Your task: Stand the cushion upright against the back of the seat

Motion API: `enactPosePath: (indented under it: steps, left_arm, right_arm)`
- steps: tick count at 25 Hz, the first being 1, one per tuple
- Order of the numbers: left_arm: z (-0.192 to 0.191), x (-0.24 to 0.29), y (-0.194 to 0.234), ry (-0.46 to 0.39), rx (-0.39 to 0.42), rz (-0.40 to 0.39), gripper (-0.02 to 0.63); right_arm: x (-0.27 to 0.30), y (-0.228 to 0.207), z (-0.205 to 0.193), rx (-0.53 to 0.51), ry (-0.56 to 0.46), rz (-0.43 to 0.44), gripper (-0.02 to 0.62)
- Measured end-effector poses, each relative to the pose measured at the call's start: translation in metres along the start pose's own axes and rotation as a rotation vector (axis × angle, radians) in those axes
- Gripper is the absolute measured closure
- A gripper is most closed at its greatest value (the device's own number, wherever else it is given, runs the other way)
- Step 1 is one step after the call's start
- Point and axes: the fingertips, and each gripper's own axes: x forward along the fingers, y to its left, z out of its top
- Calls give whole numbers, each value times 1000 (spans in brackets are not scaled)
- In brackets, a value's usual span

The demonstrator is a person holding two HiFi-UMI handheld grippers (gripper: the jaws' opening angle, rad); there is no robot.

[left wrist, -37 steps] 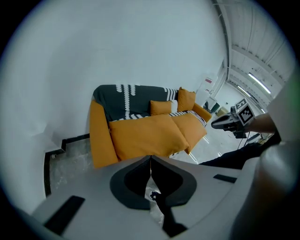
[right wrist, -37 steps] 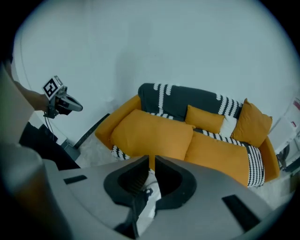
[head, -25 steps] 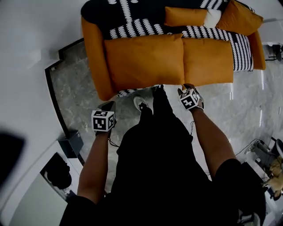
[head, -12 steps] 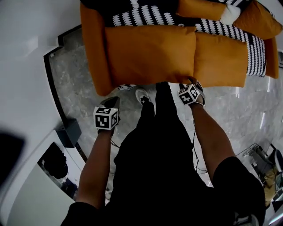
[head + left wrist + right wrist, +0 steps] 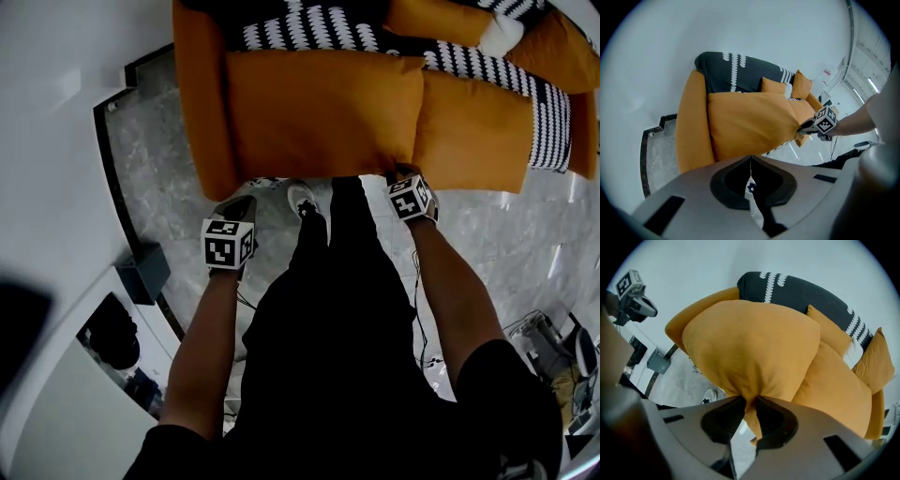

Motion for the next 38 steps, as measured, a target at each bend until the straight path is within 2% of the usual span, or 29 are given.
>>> enactPosePath:
  steps: [4, 6, 13, 16, 22, 29, 31, 33, 38]
  left_arm:
    - [13, 7, 4, -20, 4, 25, 589]
    - [14, 8, 11, -26, -11, 49, 589]
    - [-1, 11, 38, -12, -55, 141, 584]
    - [-10, 22, 50, 23, -93, 153, 473]
    - [-14, 38, 66, 59, -123, 178, 430]
    - [37, 29, 93, -38, -163, 265, 423]
    - [49, 26, 99, -54, -174, 277, 387]
    - [61, 25, 102, -78, -198, 277, 364]
    - [89, 20, 96, -97, -181, 233, 383]
  right_arm:
    - [-26, -5, 16, 130, -80, 72, 535]
    - [-41, -10, 29, 212, -127, 121, 545]
    - [-84, -26, 64, 401, -226, 290, 552]
    - [-101, -38, 84, 491, -275, 358, 554]
    - [-128, -68, 121, 666, -359, 465, 555]
    - [-133, -98, 146, 699, -363, 506, 555]
    - [-133, -104, 151, 707, -363, 507, 555]
    - [-133, -110, 156, 712, -362, 506, 555]
    - [-132, -130, 173, 709, -360, 512, 555]
